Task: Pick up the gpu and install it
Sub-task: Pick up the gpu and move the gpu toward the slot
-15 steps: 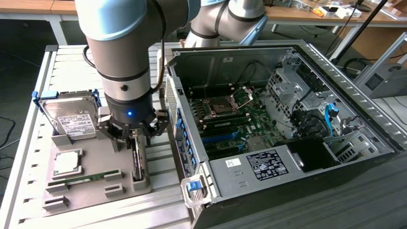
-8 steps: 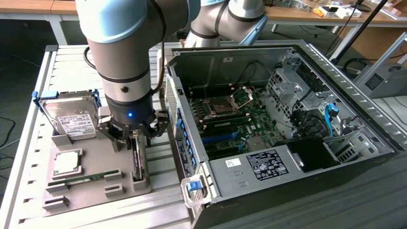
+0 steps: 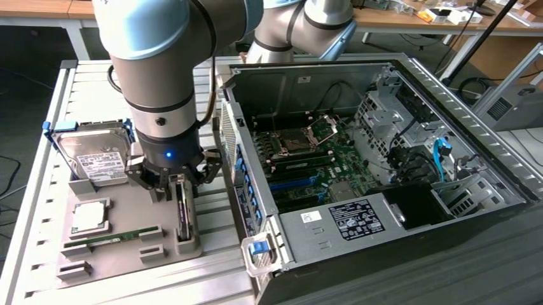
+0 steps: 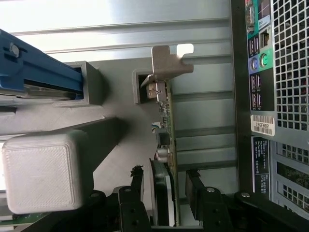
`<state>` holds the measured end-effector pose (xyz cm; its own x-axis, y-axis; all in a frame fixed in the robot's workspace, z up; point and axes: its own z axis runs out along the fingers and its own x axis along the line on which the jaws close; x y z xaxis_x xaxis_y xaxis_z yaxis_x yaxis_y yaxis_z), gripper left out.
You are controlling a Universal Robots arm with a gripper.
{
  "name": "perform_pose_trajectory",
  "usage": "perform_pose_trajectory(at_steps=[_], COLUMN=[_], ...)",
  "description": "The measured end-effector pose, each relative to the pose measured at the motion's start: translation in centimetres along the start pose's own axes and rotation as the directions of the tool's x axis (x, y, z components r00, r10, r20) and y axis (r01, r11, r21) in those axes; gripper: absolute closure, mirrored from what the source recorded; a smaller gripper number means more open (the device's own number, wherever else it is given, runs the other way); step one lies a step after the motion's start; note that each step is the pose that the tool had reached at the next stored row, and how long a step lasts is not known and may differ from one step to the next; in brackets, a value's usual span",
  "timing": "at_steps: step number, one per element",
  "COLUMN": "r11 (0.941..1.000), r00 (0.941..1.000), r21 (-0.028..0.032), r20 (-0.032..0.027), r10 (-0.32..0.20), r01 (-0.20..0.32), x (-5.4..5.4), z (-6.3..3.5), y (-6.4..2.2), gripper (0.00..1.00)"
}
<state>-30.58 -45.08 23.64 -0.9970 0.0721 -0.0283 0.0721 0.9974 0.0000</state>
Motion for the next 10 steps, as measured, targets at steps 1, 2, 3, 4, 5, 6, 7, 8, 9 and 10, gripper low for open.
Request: perform_pose_trajectory(at_steps=[1,2,3,4,5,6,7,8,9,10], r11=[1.0000,1.0000,1.0000,1.0000,1.0000,1.0000,1.0000,1.0000,1.0000,1.0000], r00=[1.0000,1.0000,1.0000,1.0000,1.0000,1.0000,1.0000,1.0000,1.0000,1.0000], r21=[0.0001,0.0001,0.0000,0.0000,-0.0001,-0.0001,0.0000,-0.0001,0.0000,0.0000], r20=[-0.0001,-0.0001,0.0000,0.0000,0.0001,0.0001,0.0001,0.0001,0.0000,0.0000], r10=[0.000,0.000,0.000,0.000,0.000,0.000,0.000,0.000,0.000,0.000], r01=[0.000,0.000,0.000,0.000,0.000,0.000,0.000,0.000,0.000,0.000], x=[0.00,0.00,0.00,0.00,0.00,0.00,0.00,0.00,0.00,0.00], z=[0.00,0.00,0.00,0.01,0.01,0.01,0.01,0.01,0.01,0.01], y=[0.00,0.00,0.00,0.00,0.00,0.00,0.00,0.00,0.00,0.00], gripper=[0.52,0.52,0.52,0.52,0.52,0.52,0.53,0.60,0.66,0.66])
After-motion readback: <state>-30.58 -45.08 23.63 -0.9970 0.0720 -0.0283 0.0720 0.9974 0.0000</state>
